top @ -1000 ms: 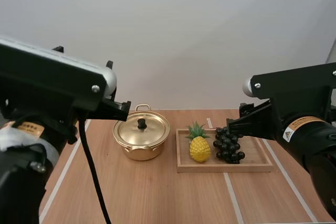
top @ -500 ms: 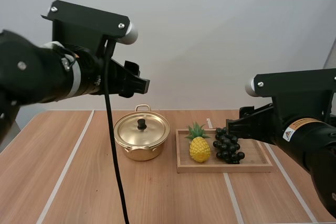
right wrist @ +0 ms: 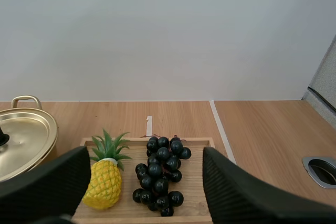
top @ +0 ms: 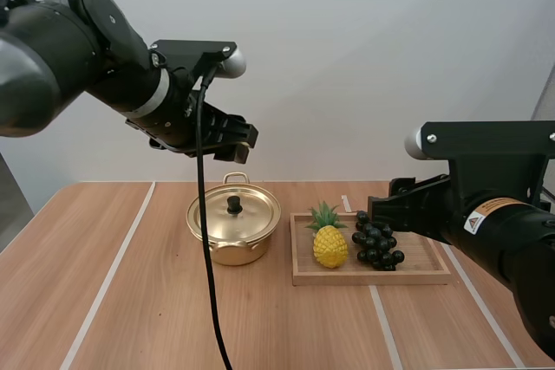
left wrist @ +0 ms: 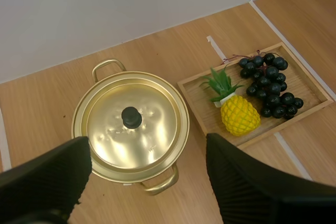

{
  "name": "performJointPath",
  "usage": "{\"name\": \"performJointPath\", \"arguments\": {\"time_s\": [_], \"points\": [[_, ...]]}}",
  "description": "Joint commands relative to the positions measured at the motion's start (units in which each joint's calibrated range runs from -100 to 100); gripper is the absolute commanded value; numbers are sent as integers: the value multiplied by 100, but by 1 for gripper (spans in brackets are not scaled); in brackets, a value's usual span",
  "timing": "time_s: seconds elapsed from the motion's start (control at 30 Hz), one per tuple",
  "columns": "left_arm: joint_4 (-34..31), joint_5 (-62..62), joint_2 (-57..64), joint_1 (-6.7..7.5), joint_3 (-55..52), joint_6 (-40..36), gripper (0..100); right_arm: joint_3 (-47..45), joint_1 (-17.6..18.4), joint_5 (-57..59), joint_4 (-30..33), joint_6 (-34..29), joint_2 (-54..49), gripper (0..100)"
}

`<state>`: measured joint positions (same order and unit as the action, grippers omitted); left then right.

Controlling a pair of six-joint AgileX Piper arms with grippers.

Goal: Open the pot, put the pineapple inside, and close it

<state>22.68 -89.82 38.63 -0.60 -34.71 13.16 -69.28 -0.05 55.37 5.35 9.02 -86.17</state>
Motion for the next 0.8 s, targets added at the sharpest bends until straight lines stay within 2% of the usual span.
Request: {"name": "performJointPath", "arguments": {"time_s": [0.0, 0.1, 0.13, 0.23, 0.53, 0.6, 0.77], "points": [[67, 150, -232, 1, 193, 259, 100, 58, -28, -69, -8, 26, 0, 100], [67, 324, -244, 1, 332, 878, 100, 58, -28, -482, 125, 26, 24, 100], [67, 343, -244, 1, 390, 879, 100, 114, -32, -975, 325, 49, 98, 100], [56, 241, -244, 1, 647, 830, 100, 527, -42, -1173, 403, 141, 495, 100], [56, 305, -232, 1, 1520, 524, 100, 3219, -42, -947, 177, 141, 1910, 100], [56, 461, -220, 1, 1875, 492, 100, 3797, -42, -625, 177, 141, 2169, 100], [56, 1544, -220, 1, 2751, -74, 100, 4751, -42, 1175, 177, 141, 2763, 100]]}}
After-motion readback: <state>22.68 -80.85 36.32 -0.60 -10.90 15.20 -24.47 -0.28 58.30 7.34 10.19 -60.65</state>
